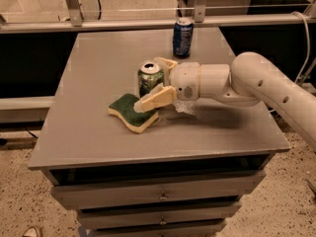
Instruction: Move green can near sponge
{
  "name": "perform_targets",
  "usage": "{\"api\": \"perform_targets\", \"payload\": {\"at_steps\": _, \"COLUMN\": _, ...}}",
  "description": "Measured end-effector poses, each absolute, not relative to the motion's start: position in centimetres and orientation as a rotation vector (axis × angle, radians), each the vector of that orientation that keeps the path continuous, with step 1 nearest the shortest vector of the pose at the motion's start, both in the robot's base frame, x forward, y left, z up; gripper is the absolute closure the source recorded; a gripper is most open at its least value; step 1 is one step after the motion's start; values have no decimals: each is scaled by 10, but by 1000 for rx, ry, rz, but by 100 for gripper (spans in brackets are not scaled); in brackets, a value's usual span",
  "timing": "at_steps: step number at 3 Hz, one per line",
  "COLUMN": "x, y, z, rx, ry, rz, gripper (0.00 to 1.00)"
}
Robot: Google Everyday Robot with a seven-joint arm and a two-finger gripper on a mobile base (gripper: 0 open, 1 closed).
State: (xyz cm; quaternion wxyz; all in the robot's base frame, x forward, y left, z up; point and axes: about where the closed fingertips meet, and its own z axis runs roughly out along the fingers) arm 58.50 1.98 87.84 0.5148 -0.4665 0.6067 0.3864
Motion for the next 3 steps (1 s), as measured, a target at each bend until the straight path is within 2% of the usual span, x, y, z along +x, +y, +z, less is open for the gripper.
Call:
{"api": "perform_targets", "payload": {"at_steps": 1, "x": 581, "y": -18, "z": 875, "rx": -1103, "ry": 1508, "rz": 836, "gripper": 0}}
{"api": "perform_targets", "payload": {"at_steps": 2, "x": 575, "y": -102, "z": 887, "rx": -1083, "ry": 1551, "rz": 650, "gripper": 0}}
{"api": "perform_targets", "payload": {"at_steps": 3, "x": 575, "y": -102, "z": 887, "rx": -1083, "ry": 1551, "rz": 650, "gripper": 0}}
